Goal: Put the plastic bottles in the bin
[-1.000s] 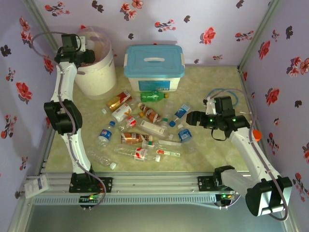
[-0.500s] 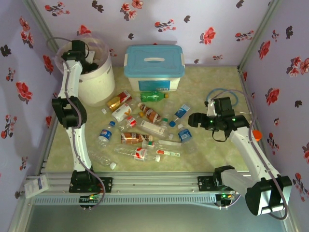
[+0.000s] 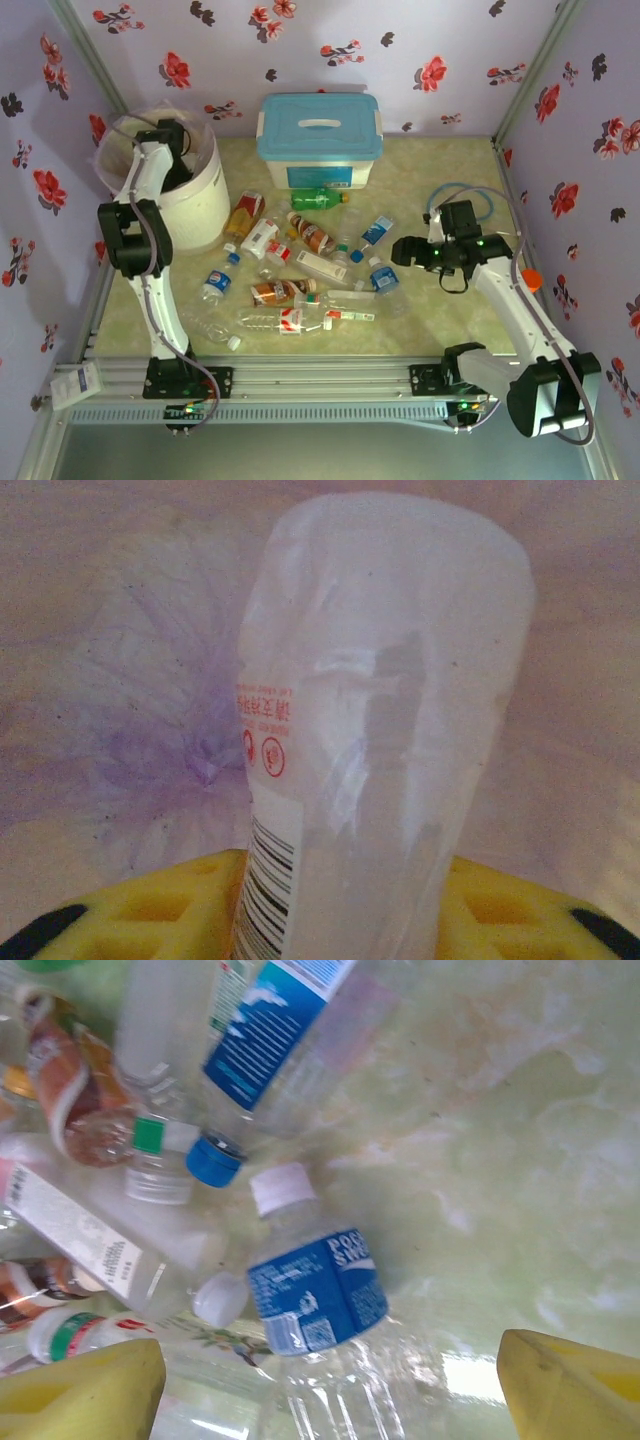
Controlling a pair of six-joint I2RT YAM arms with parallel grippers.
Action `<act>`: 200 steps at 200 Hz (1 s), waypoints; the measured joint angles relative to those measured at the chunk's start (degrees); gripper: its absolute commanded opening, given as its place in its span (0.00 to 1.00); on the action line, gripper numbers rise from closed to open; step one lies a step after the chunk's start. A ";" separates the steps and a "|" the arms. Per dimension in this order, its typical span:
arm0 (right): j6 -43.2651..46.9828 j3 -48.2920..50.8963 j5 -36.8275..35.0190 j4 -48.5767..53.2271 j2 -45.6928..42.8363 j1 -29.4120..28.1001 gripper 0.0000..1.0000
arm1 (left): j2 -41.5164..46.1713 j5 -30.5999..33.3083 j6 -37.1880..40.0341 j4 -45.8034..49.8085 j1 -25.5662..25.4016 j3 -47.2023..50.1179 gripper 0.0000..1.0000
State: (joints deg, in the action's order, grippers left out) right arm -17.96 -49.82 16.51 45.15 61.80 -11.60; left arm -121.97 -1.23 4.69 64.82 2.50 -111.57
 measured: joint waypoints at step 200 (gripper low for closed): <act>-5.49 8.09 -2.56 -1.92 11.91 -10.49 0.77 | 25.62 1.79 -4.83 -11.91 0.00 5.07 0.99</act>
State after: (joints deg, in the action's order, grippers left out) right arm -23.44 -41.74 13.96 43.22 73.71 -22.09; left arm -96.36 0.56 -0.14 52.90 2.50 -106.50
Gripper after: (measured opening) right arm 0.797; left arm 0.995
